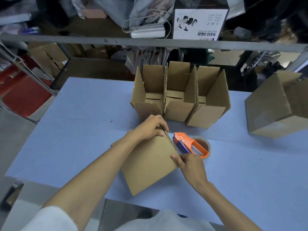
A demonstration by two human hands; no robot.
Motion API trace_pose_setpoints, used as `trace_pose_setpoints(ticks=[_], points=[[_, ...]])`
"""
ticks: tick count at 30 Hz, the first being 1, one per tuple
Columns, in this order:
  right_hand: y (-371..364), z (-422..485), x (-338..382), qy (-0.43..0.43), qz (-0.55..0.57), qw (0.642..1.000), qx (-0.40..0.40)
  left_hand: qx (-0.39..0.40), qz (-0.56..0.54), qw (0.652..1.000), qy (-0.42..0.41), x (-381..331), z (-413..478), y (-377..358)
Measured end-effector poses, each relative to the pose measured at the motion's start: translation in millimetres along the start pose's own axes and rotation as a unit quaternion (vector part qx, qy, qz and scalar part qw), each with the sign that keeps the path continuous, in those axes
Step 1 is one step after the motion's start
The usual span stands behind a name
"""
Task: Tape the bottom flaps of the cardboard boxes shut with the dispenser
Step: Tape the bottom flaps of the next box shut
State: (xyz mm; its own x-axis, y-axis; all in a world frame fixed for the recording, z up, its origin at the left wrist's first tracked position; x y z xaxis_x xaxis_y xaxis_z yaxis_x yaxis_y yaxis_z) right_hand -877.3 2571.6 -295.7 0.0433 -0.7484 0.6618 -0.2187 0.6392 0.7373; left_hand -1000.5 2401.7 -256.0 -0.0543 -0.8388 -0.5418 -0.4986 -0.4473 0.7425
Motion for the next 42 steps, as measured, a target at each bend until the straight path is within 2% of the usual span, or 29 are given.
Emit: trace_pose_setpoints(ticks=[2, 4, 6, 10, 15, 17, 19, 21, 23, 24, 26, 28, 29, 35, 37, 39, 41, 42], points=[[-3.8, 2.5, 1.5, 0.006, -0.033, 0.999, 0.021, 0.003, -0.005, 1.0, 0.002, 0.1, 3.1, -7.3], [-4.1, 15.9, 9.6, 0.018, -0.025, 0.999, -0.018, 0.001, -0.025, 1.0, 0.004, -0.7, 5.7, -10.7], [-2.0, 36.6, 21.5, 0.004, 0.015, 0.998, -0.063, 0.003, -0.025, 1.0, -0.001, -2.1, 9.6, -13.5], [-3.3, 58.2, 31.9, -0.036, 0.021, 0.993, -0.107, -0.001, -0.024, 1.0, -0.005, -0.9, 16.3, -17.2], [-14.8, 22.7, 17.1, -0.102, 0.036, 0.984, -0.141, 0.021, -0.044, 0.999, -0.003, -0.4, 23.1, -23.9], [-15.9, 12.2, 11.1, -0.095, 0.071, 0.982, -0.145, 0.022, -0.035, 0.999, -0.007, -7.7, 22.3, -25.5], [-12.1, 13.5, 5.6, -0.082, 0.125, 0.981, -0.124, -0.009, -0.011, 1.0, -0.011, -15.9, 15.9, -27.7], [-3.2, 14.4, -0.2, -0.066, 0.154, 0.978, -0.122, -0.083, 0.008, 0.996, 0.009, -23.7, 2.0, -36.6], [8.8, 12.7, -11.8, -0.048, 0.102, 0.977, -0.183, -0.158, 0.026, 0.984, 0.076, -27.5, -20.5, -55.7], [12.4, 12.5, -18.6, -0.055, 0.062, 0.977, -0.195, -0.163, 0.038, 0.979, 0.119, -27.5, -31.0, -68.5], [5.7, 16.3, -31.5, -0.092, 0.001, 0.989, -0.119, -0.122, 0.073, 0.973, 0.183, -23.1, -46.5, -94.5], [-8.3, 22.5, -37.9, -0.118, -0.044, 0.991, -0.036, -0.104, 0.097, 0.972, 0.186, -14.5, -52.7, -108.0], [-12.3, 24.8, -37.7, -0.123, -0.06, 0.99, -0.018, -0.109, 0.103, 0.973, 0.175, -9.6, -53.4, -108.8], [-4.5, 25.8, -42.3, -0.107, -0.063, 0.989, -0.085, -0.087, 0.11, 0.981, 0.132, 17.1, -61.3, -91.5], [8.2, 11.2, -36.9, -0.076, -0.03, 0.987, -0.138, -0.075, 0.068, 0.987, 0.125, 16.3, -69.0, -81.0], [23.0, -3.5, -28.6, -0.016, -0.018, 0.985, -0.168, -0.102, -0.062, 0.988, 0.099, 5.9, -74.5, -64.7], [38.5, -16.4, -16.6, 0.058, -0.041, 0.983, -0.17, -0.129, -0.203, 0.969, 0.056, -10.4, -79.7, -45.3], [45.5, -21.6, -9.9, 0.085, -0.056, 0.98, -0.169, -0.128, -0.219, 0.967, 0.031, -19.6, -82.6, -37.1]])
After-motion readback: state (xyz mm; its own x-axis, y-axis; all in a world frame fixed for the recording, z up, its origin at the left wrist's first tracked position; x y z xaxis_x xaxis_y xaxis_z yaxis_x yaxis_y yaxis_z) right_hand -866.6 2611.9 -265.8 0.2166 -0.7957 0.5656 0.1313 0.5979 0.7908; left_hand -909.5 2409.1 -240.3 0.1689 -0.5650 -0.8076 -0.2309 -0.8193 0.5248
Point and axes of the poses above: each hand's wrist, its own z-axis towards the middle knuckle, its own y-axis out of the back of the hand, x = y × z, the point moved 3 cm from there along z, towards the middle knuckle, and after that the axes turned 13 degrees about y, right-handed, at the moved point
